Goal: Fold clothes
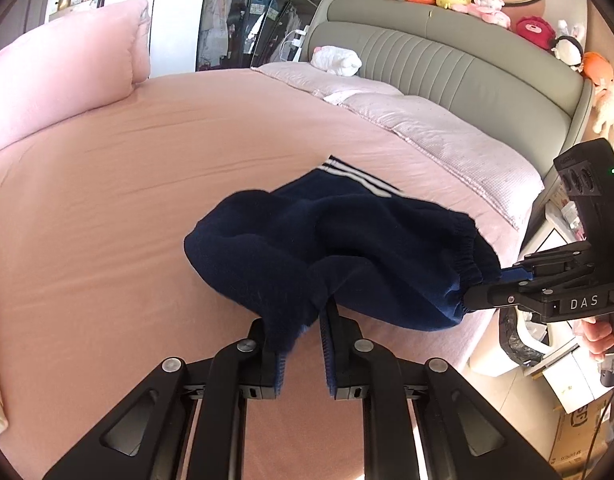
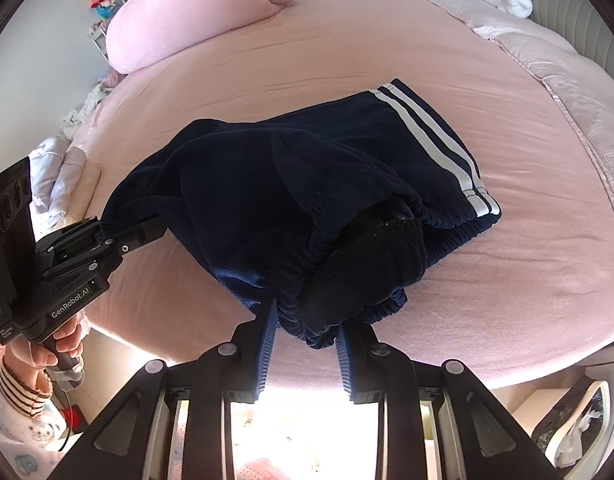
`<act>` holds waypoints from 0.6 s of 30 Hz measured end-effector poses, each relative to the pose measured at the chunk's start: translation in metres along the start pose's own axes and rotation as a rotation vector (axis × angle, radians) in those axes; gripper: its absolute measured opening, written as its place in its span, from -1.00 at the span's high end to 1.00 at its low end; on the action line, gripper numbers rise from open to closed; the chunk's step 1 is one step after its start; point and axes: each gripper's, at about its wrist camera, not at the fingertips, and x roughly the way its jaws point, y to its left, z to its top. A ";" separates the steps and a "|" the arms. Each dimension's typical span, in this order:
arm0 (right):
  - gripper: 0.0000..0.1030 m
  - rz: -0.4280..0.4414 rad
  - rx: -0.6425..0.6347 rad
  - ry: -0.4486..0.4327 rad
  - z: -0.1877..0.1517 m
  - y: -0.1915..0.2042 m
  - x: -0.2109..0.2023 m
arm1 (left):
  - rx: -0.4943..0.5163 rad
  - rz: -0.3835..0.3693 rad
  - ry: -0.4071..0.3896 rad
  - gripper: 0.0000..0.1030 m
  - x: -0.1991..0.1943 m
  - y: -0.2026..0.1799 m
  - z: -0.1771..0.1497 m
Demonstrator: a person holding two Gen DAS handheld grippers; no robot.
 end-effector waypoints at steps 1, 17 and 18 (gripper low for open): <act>0.48 0.027 0.025 -0.004 0.003 -0.002 -0.004 | -0.008 -0.002 -0.018 0.75 -0.005 0.002 0.006; 0.48 0.007 0.068 -0.095 0.042 -0.015 -0.033 | -0.008 0.017 -0.014 0.75 0.013 0.019 0.031; 0.48 -0.002 0.065 -0.093 0.043 -0.015 -0.033 | 0.003 0.039 -0.002 0.75 0.015 0.021 0.030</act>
